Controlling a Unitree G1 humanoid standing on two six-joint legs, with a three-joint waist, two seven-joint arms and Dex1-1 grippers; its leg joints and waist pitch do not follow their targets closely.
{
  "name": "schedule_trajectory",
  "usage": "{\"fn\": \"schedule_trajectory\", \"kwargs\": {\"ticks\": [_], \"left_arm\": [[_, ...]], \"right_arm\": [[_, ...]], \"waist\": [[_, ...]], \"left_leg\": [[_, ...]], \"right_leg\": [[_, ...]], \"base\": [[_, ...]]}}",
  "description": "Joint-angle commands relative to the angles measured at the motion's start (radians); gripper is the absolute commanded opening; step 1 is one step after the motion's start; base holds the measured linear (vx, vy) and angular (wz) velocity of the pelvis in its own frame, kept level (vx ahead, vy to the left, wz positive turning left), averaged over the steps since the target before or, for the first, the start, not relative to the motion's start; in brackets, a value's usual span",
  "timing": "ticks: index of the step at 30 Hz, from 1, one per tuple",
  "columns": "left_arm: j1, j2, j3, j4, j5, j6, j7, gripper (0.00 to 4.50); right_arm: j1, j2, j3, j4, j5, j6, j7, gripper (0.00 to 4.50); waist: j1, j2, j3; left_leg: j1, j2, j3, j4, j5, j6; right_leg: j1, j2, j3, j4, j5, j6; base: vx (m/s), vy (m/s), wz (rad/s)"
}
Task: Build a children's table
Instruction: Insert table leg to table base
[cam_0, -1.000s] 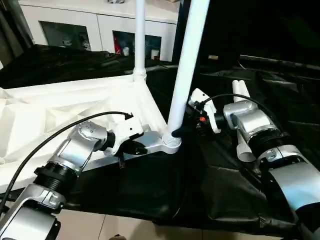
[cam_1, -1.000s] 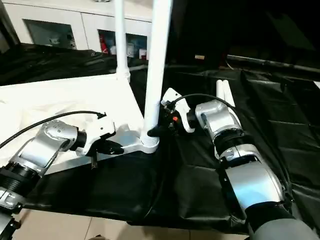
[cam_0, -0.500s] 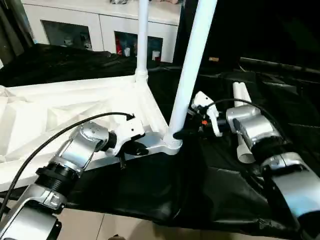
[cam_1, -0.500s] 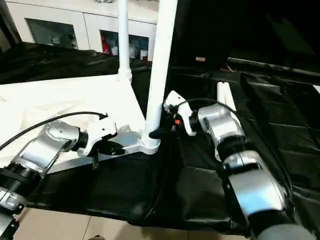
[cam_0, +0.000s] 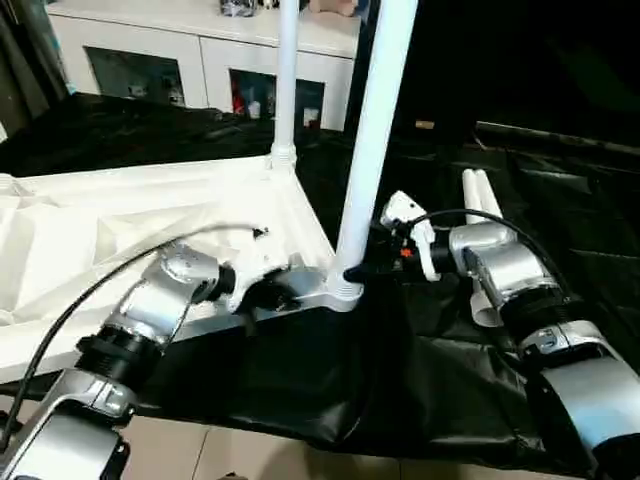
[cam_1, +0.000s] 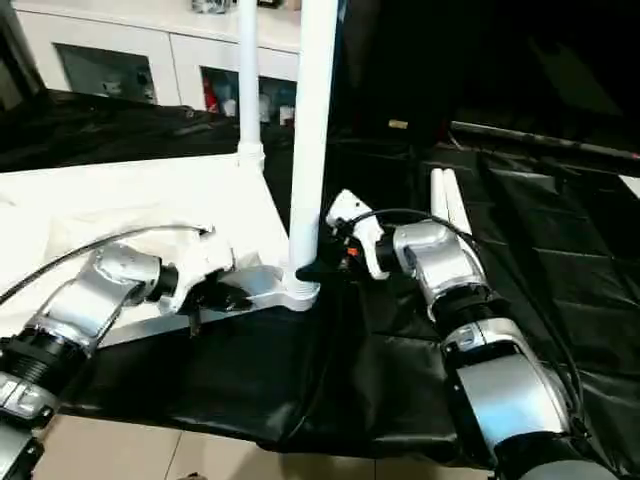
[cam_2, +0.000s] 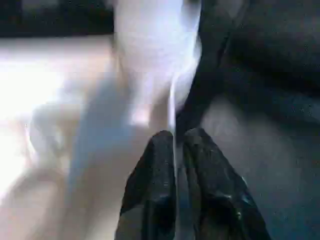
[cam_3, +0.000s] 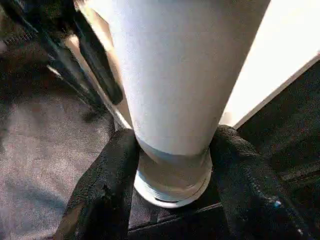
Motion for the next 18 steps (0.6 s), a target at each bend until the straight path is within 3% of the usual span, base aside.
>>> {"fn": "schedule_trajectory", "kwargs": {"ticks": [1, 4, 5, 9, 13, 18], "left_arm": [[-0.045, -0.014, 0.054, -0.059, -0.088, 0.020, -0.038, 0.86], [-0.051, -0.018, 0.084, -0.070, -0.128, 0.032, -0.052, 1.10], [-0.060, -0.019, 0.132, -0.094, -0.202, 0.071, -0.090, 1.21], [-0.098, -0.040, 0.219, -0.121, -0.336, 0.135, -0.124, 1.45], [-0.132, -0.068, 0.243, -0.089, -0.340, 0.101, -0.076, 1.83], [-0.175, -0.109, 0.262, -0.024, -0.309, 0.051, 0.023, 2.27]], "right_arm": [[0.072, 0.006, 0.065, 0.086, -0.068, 0.049, -0.021, 1.93], [0.071, 0.006, 0.064, 0.086, -0.066, 0.049, -0.023, 1.93], [0.069, 0.007, 0.062, 0.084, -0.063, 0.049, -0.027, 1.93], [0.065, 0.009, 0.060, 0.084, -0.059, 0.051, -0.031, 1.93], [0.066, 0.011, 0.059, 0.084, -0.057, 0.051, -0.032, 1.93], [0.066, 0.012, 0.058, 0.080, -0.054, 0.052, -0.035, 1.93]], "waist": [[-0.005, 0.028, -0.041], [-0.008, 0.023, -0.039], [-0.008, 0.025, -0.041], [-0.008, 0.034, -0.041], [-0.009, 0.035, -0.037], [-0.009, 0.034, -0.039]], "left_leg": [[0.016, 0.044, -0.011, -0.080, -0.264, -0.042], [0.013, 0.041, -0.009, -0.079, -0.258, -0.033], [0.013, 0.040, -0.007, -0.077, -0.238, -0.024], [0.012, 0.038, -0.005, -0.076, -0.218, -0.016], [0.016, 0.043, -0.008, -0.082, -0.280, -0.028], [0.013, 0.042, -0.008, -0.080, -0.250, -0.020]], "right_leg": [[0.019, -0.069, 0.047, -0.078, -0.009, -0.273], [0.020, -0.067, 0.048, -0.079, -0.017, -0.269], [0.021, -0.066, 0.049, -0.080, -0.016, -0.262], [0.018, -0.061, 0.049, -0.079, -0.003, -0.270], [0.016, -0.064, 0.051, -0.088, -0.079, -0.255], [0.019, -0.064, 0.053, -0.087, -0.054, -0.241]], "base": [[0.000, 0.000, 0.00], [0.000, 0.000, 0.00], [0.000, 0.000, 0.00], [0.000, 0.000, 0.00], [0.000, 0.000, 0.00], [0.000, 0.000, 0.00]]}}
